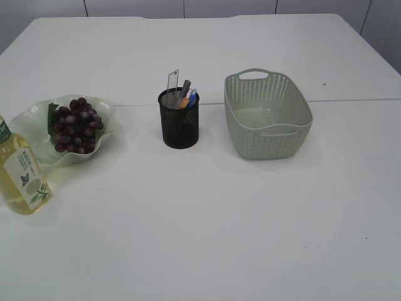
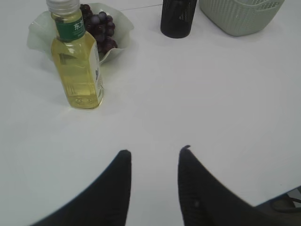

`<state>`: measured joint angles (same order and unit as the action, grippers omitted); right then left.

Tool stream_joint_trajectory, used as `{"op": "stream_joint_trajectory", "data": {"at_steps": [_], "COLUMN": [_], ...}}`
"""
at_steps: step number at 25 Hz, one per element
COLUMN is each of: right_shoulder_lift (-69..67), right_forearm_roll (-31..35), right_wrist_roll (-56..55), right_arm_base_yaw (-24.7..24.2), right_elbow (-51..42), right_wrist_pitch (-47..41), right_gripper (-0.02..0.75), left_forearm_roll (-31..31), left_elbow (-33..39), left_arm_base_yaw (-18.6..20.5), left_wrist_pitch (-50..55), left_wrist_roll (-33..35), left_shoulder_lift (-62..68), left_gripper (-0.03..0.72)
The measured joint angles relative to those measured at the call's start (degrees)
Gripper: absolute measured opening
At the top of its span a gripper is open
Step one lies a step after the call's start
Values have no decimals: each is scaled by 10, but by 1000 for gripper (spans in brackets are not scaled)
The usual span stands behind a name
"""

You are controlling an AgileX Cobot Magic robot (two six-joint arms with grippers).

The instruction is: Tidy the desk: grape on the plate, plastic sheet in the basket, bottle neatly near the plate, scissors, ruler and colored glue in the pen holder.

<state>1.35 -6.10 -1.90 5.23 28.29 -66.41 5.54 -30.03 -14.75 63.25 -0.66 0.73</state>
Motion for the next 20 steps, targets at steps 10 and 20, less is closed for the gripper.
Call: {"op": "stream_joint_trajectory", "data": {"at_steps": [10, 20], "right_shoulder_lift": [0, 0], "right_forearm_roll": [-1, -1], "right_wrist_roll": [0, 0], "right_arm_base_yaw": [0, 0], "right_elbow": [0, 0], "right_wrist_pitch": [0, 0], "right_gripper": [458, 458], "left_forearm_roll": [7, 7], "left_elbow": [0, 0], "left_arm_base_yaw": [0, 0], "left_wrist_pitch": [0, 0], "left_wrist_roll": [0, 0], "left_shoulder_lift": [0, 0], "left_gripper": [358, 352]}}
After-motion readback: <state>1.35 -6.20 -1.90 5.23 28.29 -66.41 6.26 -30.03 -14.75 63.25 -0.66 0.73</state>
